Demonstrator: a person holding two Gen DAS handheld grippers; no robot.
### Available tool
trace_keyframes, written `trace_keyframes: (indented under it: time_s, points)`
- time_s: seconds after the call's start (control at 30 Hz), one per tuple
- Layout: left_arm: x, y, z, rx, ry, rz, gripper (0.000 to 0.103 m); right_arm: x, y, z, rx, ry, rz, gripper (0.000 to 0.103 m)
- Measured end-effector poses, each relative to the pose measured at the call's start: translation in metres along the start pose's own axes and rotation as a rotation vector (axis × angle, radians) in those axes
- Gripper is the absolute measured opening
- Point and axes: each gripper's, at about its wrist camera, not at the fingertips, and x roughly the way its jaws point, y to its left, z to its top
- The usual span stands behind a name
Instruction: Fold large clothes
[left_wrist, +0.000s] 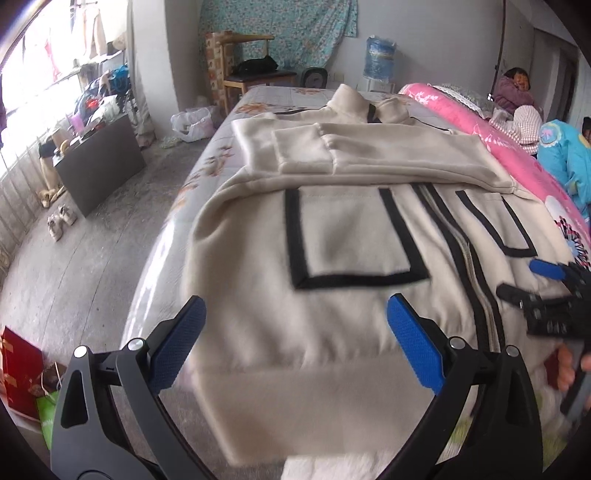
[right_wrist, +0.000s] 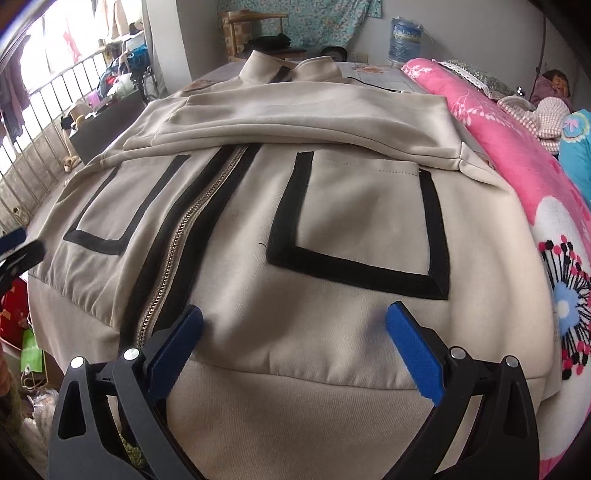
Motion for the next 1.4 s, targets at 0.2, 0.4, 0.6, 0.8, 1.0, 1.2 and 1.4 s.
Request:
trace_keyframes:
  time_s: [0.2, 0.4, 0.6, 0.8, 1.0, 1.2, 1.4]
  points:
    - [-0.026, 0.031, -0.06, -0.053, 0.089, 0.012, 0.069, 0.0, 0.001, -0.002, -0.013, -0.015, 0.008, 0.097]
    - [-0.021, 0.066, -0.093, -0.223, 0.12, -0.034, 0.062, 0.003, -0.001, 0.002, -0.038, 0.0, 0.014, 0.097]
    - [0.006, 0.082, -0.081, -0.275, 0.094, -0.212, 0.06, 0.003, -0.001, 0.002, -0.035, 0.005, 0.008, 0.097]
    - [0.035, 0.081, -0.078, -0.28, 0.136, -0.291, 0.06, 0.003, 0.0, 0.004, -0.028, 0.012, -0.002, 0.097]
    - [0.054, 0.077, -0.079, -0.307, 0.145, -0.416, 0.06, 0.004, 0.0, 0.004, -0.017, 0.024, -0.01, 0.097]
    - [0.058, 0.082, -0.081, -0.339, 0.14, -0.489, 0.06, 0.005, 0.0, 0.006, -0.015, 0.033, -0.01, 0.097]
    - [0.018, 0.068, -0.076, -0.27, 0.104, -0.576, 0.059, 0.004, 0.0, 0.006, -0.016, 0.028, -0.009, 0.097]
